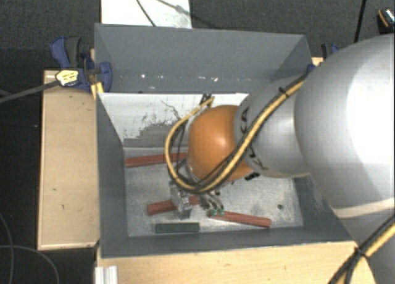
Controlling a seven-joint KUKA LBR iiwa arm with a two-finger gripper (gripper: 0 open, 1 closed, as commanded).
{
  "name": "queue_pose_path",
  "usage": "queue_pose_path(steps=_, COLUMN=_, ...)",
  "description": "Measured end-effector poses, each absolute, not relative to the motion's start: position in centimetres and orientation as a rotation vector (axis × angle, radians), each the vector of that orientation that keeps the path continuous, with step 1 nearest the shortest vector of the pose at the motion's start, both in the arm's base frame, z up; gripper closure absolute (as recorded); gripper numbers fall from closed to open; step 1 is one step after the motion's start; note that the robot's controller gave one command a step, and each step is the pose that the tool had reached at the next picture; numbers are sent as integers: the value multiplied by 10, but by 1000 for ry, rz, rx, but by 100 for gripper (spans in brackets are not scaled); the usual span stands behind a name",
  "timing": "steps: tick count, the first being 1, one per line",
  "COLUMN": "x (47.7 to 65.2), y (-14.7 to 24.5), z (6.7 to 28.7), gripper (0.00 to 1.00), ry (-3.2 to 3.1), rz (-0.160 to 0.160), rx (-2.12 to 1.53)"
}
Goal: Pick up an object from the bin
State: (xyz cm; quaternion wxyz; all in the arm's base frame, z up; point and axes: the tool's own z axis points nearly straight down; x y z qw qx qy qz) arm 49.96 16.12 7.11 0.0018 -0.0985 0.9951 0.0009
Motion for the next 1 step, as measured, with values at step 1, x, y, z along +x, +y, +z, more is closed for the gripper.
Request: queue_pose_path(steps=1, x=534, y=155, z=207, gripper=100, ry=3076, rz=1, rx=-579)
